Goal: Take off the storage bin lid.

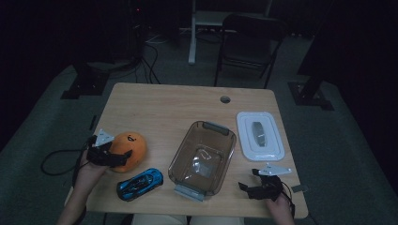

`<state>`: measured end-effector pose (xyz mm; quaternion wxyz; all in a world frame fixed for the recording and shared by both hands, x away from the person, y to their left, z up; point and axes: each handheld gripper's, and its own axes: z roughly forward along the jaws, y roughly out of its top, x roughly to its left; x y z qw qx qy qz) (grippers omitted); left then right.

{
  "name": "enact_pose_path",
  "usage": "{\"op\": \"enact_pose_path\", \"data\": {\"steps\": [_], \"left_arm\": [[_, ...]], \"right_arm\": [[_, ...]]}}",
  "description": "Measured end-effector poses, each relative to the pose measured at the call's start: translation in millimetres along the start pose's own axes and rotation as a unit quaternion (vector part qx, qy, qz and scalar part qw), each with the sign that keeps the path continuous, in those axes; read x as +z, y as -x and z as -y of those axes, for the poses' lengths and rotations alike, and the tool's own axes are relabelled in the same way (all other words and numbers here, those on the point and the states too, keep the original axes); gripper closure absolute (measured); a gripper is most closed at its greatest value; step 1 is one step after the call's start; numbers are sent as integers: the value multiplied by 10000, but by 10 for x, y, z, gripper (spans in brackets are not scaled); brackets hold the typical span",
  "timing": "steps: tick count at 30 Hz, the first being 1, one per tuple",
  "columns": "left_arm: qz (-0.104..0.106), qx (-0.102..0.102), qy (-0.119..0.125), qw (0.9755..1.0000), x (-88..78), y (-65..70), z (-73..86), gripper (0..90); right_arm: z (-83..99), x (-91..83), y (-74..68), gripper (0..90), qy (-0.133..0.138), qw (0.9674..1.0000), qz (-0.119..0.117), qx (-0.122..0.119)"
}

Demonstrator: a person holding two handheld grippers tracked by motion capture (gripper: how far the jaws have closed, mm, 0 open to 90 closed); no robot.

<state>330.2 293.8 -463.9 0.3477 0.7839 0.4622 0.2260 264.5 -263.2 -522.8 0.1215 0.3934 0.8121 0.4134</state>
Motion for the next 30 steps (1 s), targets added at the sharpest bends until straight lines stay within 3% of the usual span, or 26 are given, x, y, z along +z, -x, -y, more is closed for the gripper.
{"op": "enact_pose_path", "data": {"steps": [1,3,6,12,13,14,16,20,24,30], "left_arm": [[-4,18,-26,10000,16,13,13,5],[-165,160,-343,9991,51,61,18,4],[-154,147,-413,9989,29,83,18,4],[-148,-37,-308,9994,-19,65,66,4],[-231,-27,-133,9996,-65,66,87,4],[-178,-31,-42,9998,-91,64,100,5],[-156,-63,-3,9999,-110,62,122,4],[-159,91,-155,9997,-75,78,167,4],[-273,46,-265,9993,-22,103,182,4],[-252,49,-403,9989,62,79,203,3]], "right_arm": [[2,1,0,141,12,10000,-4,13],[7,0,1,141,27,10000,-9,35],[10,-3,10,141,51,10000,-11,54],[18,0,10,141,55,10000,1,47],[19,0,11,141,51,10000,1,50],[20,0,14,141,52,10000,-5,61],[22,4,21,141,62,10000,-5,67],[22,12,20,141,46,10000,8,53],[21,16,16,141,14,10000,18,62],[20,19,18,141,-5,10000,9,86]]}}
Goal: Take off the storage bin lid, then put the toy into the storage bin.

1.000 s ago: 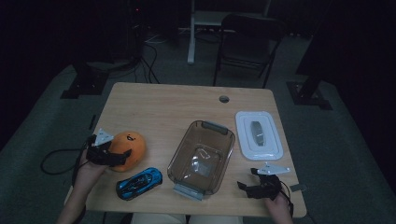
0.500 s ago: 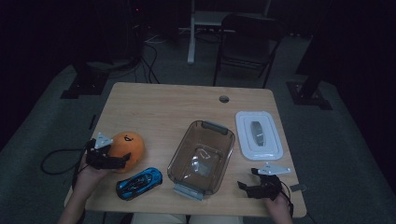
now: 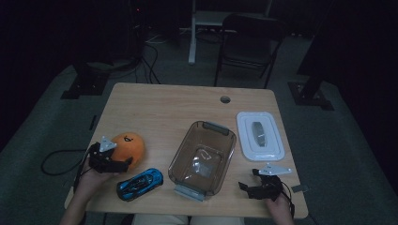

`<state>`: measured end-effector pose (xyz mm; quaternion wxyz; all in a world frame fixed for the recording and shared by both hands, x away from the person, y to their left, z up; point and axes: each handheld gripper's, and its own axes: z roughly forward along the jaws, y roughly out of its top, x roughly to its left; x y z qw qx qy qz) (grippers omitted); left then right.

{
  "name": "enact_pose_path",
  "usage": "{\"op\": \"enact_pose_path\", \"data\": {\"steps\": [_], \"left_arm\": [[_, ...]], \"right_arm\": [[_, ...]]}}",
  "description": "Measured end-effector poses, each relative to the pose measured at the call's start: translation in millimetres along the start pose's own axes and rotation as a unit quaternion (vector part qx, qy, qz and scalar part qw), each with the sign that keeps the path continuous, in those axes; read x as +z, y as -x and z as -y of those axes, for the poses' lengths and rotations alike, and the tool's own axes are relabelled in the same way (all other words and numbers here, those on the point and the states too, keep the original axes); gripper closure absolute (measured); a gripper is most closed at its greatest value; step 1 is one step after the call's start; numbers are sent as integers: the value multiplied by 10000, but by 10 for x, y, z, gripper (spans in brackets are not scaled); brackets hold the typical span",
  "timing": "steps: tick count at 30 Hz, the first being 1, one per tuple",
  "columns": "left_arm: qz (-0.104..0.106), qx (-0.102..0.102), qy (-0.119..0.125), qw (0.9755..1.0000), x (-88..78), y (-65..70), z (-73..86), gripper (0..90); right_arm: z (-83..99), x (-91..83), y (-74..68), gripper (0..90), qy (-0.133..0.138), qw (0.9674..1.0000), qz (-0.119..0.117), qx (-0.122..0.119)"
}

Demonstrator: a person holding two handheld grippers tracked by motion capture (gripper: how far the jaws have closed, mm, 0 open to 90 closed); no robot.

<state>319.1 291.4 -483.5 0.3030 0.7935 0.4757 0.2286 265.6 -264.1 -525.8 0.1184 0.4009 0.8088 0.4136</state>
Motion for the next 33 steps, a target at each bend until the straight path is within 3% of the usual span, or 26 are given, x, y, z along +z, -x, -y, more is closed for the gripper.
{"op": "enact_pose_path", "data": {"steps": [3,10,15,17,23,27,33], "left_arm": [[-66,-256,-112,9996,19,-36,-4,37],[24,71,79,9999,-95,-40,9,427],[106,62,267,9996,-178,-72,-51,578],[157,187,271,9993,-194,-69,-87,582],[469,317,386,9977,-302,-32,-217,592],[532,549,422,9962,-369,47,-315,592],[731,726,563,9931,-444,172,-459,592]], "right_arm": [[1,-1,2,142,11,10000,-5,8],[-2,10,-3,143,-39,10000,-1,-11],[-4,11,6,143,-46,10000,-3,40],[-5,13,8,143,-59,10000,-17,35],[-8,23,-3,143,-132,9999,40,-16],[-8,24,-18,143,-132,9998,114,-92],[-18,36,-1,143,-218,9991,273,-244]]}}
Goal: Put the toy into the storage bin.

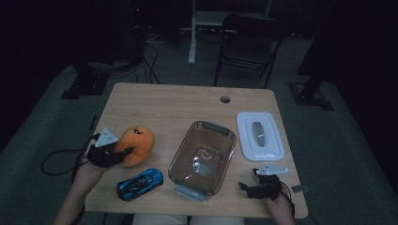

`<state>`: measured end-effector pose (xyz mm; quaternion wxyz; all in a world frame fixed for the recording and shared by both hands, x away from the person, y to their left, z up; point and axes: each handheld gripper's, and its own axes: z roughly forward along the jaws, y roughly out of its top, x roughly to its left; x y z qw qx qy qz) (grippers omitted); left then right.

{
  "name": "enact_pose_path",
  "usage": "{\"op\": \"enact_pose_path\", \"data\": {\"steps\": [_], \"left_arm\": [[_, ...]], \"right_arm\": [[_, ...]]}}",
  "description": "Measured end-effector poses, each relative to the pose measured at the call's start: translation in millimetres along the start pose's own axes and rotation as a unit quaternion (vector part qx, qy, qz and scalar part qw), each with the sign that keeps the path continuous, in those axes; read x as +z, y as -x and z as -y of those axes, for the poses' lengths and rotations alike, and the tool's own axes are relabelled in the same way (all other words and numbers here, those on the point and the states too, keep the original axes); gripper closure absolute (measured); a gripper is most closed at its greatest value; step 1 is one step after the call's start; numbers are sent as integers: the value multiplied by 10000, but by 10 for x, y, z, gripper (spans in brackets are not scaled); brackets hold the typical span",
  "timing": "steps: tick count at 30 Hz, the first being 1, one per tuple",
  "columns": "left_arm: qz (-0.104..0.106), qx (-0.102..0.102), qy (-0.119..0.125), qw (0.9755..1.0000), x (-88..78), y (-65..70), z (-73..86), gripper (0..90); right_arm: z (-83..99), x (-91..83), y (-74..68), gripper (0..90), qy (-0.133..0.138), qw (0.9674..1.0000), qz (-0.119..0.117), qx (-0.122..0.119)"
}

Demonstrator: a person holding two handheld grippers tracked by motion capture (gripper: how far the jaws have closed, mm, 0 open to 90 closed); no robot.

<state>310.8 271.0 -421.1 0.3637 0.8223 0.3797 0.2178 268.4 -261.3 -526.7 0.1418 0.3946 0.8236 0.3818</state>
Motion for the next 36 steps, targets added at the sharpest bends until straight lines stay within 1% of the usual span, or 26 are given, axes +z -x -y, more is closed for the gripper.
{"op": "enact_pose_path", "data": {"steps": [4,5,6,7,8,10,13,16,18,20,23,27,28,30,34,36], "left_arm": [[117,128,43,9998,-5,51,-99,592],[122,128,52,9998,1,63,-119,592],[160,152,9,9998,12,70,-141,592],[153,206,7,9997,21,80,-158,592],[174,217,-10,9996,28,87,-178,592],[184,273,12,9995,34,106,-228,592],[324,313,95,9989,22,123,-328,592],[365,471,131,9981,12,169,-460,592],[395,578,201,9973,2,209,-550,592],[464,690,249,9962,-11,254,-641,592],[625,829,312,9941,-17,312,-774,592],[768,1106,399,9901,-5,420,-948,591],[809,1130,412,9894,4,449,-990,591],[853,1281,443,9871,31,525,-1071,591],[996,1409,487,9838,117,645,-1239,590],[1030,1516,484,9819,166,708,-1317,591]], "right_arm": [[-4,6,10,143,-40,9999,114,-35],[-5,10,7,142,-52,9999,138,-75],[-7,15,0,142,-71,9998,166,-104],[-10,18,-7,142,-96,9996,207,-137],[-12,24,-12,141,-117,9994,253,-199],[-13,27,-14,137,-124,9994,258,-215],[-13,27,-15,137,-126,9994,260,-209],[-15,29,-12,137,-125,9994,260,-199],[-17,32,-7,137,-117,9994,271,-201],[-18,32,-7,137,-118,9994,269,-195],[-18,32,-7,138,-116,9994,270,-184],[-18,33,-7,138,-114,9994,272,-181],[-18,32,-7,138,-115,9994,272,-181],[-18,32,-7,138,-115,9994,272,-181],[-18,32,-7,138,-115,9994,272,-179],[-18,32,-7,138,-114,9994,273,-179]]}}
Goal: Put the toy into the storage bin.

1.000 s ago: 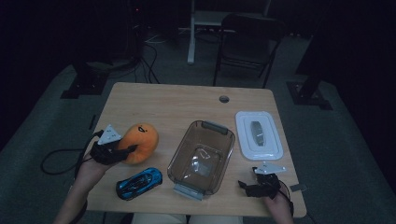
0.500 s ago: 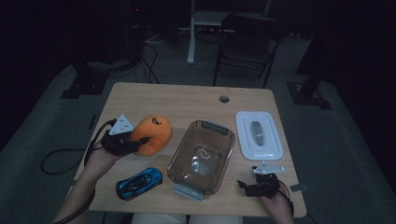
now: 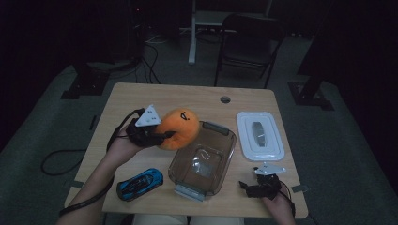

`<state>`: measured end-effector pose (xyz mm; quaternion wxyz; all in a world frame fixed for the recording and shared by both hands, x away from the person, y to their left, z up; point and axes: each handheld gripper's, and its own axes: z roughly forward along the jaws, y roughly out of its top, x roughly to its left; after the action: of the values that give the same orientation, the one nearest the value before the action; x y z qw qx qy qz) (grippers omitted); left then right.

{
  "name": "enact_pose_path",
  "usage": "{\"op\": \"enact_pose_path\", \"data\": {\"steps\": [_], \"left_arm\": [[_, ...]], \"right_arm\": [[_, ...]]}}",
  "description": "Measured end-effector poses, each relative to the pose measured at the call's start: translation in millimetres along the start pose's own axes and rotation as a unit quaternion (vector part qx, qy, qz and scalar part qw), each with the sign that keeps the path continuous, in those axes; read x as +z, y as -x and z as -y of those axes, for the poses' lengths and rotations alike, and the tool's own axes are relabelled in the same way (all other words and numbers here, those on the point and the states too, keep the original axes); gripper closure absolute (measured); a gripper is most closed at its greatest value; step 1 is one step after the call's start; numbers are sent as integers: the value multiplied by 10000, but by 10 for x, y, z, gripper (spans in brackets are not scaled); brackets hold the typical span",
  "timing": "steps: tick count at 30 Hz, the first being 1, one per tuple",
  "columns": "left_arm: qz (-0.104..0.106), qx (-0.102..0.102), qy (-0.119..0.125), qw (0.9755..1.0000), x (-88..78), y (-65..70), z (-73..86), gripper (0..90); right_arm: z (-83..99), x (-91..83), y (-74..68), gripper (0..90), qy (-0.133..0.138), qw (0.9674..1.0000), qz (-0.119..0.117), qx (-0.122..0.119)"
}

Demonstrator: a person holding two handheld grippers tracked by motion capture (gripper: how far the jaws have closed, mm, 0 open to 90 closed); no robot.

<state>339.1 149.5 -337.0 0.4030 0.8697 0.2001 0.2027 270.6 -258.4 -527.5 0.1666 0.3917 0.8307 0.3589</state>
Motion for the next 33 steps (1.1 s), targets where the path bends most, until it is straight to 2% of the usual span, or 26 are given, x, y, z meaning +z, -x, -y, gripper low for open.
{"op": "enact_pose_path", "data": {"steps": [3,4,10,14,20,25,33], "left_arm": [[100,84,14,9999,70,19,-77,591],[173,186,4,9997,140,51,-136,591],[425,324,-31,9986,378,146,-282,590],[575,416,-143,9974,529,199,-350,590],[707,502,-291,9958,713,258,-372,589],[823,457,-290,9951,798,288,-351,588],[939,530,-427,9933,894,359,-341,587]], "right_arm": [[0,0,0,139,-1,10000,-4,4],[0,0,-1,138,0,10000,-4,3],[0,0,0,139,1,10000,-2,-1],[0,0,0,139,2,10000,-3,1],[0,0,1,139,3,10000,-4,0],[0,-1,1,139,2,10000,-3,0],[0,-1,1,140,3,10000,-2,1]]}}
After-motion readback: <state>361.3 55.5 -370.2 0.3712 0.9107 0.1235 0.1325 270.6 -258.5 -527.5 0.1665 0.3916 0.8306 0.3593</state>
